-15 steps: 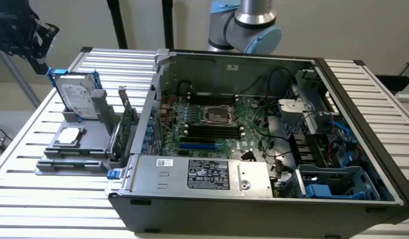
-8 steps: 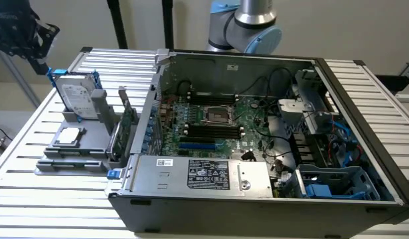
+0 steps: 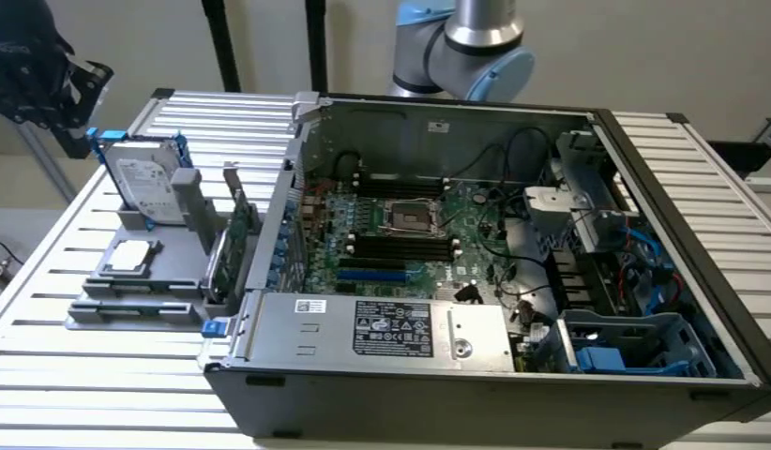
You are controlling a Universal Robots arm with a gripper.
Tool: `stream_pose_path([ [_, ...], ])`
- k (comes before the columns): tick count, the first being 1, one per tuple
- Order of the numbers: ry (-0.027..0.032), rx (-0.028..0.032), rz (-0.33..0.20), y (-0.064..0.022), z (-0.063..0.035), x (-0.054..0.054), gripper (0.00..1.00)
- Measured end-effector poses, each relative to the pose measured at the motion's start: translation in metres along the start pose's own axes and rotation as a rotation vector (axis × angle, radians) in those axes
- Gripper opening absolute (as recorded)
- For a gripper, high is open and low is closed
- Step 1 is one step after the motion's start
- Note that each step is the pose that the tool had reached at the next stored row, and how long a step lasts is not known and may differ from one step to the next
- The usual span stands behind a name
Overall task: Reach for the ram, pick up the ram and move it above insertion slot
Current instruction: 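Reach for the ram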
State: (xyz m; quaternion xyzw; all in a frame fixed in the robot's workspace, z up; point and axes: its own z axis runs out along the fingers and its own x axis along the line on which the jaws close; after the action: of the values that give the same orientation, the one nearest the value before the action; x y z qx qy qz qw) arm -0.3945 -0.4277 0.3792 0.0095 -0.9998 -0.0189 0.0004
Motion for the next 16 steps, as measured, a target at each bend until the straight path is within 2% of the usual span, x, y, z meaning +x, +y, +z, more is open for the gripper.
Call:
stream_pose_path([
  [7,0.0001,0.0000,0.000,-0.0224,0.0054,-0.012,0.11],
  [16,0.0001,0.0007,0.000,-0.0465,0.0206,-0.014,0.11],
])
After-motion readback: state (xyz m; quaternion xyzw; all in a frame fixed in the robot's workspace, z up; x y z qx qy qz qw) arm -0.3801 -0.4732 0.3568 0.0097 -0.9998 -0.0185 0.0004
